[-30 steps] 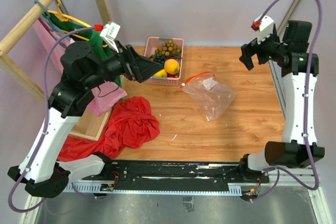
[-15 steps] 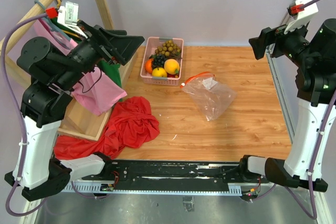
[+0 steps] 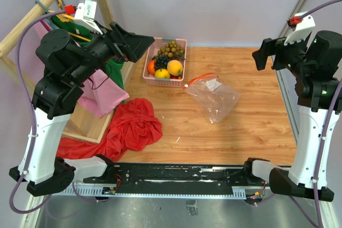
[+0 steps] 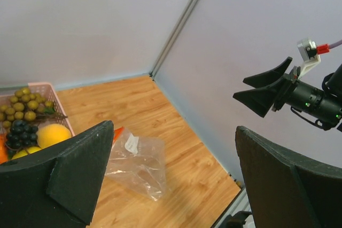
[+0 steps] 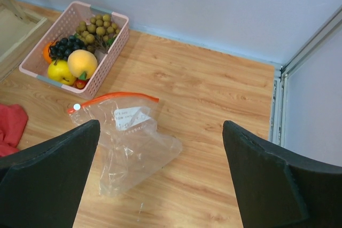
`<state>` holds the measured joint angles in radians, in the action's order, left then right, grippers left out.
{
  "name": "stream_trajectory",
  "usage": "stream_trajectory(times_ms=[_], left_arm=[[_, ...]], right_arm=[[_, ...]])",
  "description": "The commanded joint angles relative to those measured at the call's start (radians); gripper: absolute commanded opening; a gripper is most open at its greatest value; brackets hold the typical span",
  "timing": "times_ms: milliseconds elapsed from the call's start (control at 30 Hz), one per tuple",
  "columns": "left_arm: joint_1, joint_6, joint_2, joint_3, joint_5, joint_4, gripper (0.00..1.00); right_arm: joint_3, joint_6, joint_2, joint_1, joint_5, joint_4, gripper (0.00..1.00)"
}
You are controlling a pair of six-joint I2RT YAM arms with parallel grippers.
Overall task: Open the zip-top bag and remove the fake food
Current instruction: Reset both arms
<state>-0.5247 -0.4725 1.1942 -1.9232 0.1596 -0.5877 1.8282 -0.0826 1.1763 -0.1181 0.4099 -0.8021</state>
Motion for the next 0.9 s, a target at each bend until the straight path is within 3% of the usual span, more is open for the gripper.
stream_trajectory(times_ms=[0, 333, 467, 700, 867], left_arm=[[0.005, -0.002, 0.004, -0.006, 0.021, -0.003, 0.99], [0.005, 0.012, 0.026, 0.010, 0.052, 0.020, 0.99], [0.005, 0.030, 0.039, 0.003, 0.058, 0.021, 0.99], [0.005, 0.101, 0.113, -0.116, 0.000, -0.123, 0.99], [0.005, 0.116, 0.110, -0.102, -0.050, -0.112, 0.99]], right_arm=[[-0.028, -0.015, -0.054, 0.011, 0.020, -0.003, 0.99], [-0.093, -0.063, -0.056, 0.011, -0.035, -0.027, 0.98], [-0.126, -0.137, -0.071, 0.011, 0.060, -0.031, 0.98], [-0.145, -0.219, -0.064, 0.011, 0.032, -0.083, 0.99], [-0.054, -0.110, -0.014, 0.012, -0.013, -0.159, 0.99]])
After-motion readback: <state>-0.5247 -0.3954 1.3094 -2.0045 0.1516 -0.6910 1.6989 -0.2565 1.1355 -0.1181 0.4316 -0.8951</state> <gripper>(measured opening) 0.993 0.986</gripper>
